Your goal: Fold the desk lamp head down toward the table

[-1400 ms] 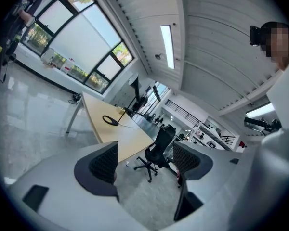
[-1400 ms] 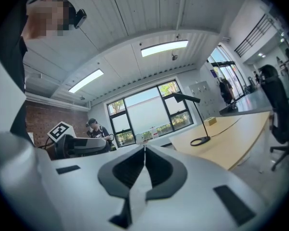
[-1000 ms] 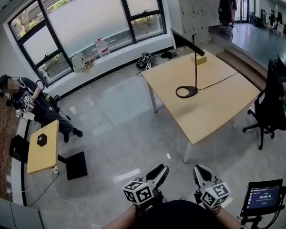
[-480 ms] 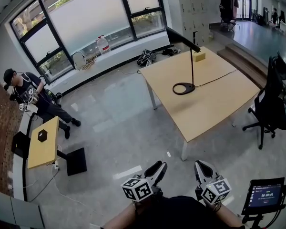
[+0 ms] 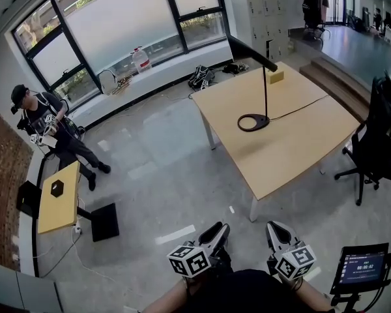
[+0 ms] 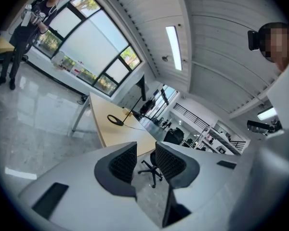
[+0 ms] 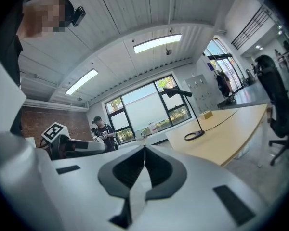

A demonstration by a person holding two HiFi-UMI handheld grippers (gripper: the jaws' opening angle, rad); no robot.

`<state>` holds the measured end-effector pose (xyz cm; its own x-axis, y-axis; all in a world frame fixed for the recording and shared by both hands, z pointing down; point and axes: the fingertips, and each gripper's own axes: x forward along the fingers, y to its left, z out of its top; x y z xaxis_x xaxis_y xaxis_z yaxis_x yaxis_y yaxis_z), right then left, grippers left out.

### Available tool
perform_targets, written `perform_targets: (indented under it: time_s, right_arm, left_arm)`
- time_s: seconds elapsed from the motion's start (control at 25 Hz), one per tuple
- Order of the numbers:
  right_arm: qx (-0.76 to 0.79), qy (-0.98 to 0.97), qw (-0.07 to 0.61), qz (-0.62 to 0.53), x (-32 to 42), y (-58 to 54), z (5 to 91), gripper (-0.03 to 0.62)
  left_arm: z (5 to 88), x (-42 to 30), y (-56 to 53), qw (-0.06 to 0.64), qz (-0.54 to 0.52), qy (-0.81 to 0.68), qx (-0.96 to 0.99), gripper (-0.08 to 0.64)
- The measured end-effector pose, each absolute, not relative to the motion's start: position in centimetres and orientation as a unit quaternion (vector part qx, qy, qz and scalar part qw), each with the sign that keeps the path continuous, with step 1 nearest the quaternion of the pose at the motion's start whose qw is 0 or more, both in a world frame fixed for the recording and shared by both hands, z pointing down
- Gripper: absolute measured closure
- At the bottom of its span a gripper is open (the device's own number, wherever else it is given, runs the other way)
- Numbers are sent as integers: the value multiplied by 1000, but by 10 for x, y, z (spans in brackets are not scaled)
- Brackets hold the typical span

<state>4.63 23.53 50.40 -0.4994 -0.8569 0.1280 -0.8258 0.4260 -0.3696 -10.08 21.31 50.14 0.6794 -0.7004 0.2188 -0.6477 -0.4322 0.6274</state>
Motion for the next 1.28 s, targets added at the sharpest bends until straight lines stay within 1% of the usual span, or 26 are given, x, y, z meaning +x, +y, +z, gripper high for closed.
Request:
perform_targets:
  time_s: [0.32, 0.64, 0.92, 1.12, 1.28]
  right_arm:
    - [-538, 820, 21, -194, 48, 163, 508, 586]
    - [-552, 810, -1, -199, 16, 89, 507, 586]
    - [-565, 800, -23, -198, -8, 53, 511, 586]
    - [-591, 780, -28, -204, 10, 40, 513, 586]
    - [-614, 764, -11, -198, 41, 17, 506, 586]
  left_arm:
    - [500, -97, 126, 345, -34, -356, 868, 434]
    - [496, -125, 46, 357, -43, -332, 872, 434]
    - [509, -151, 5, 358, -37, -318, 877, 434]
    - [505, -139, -24, 353, -35, -302, 885, 434]
    - [485, -120, -53, 311, -33, -298, 902, 434]
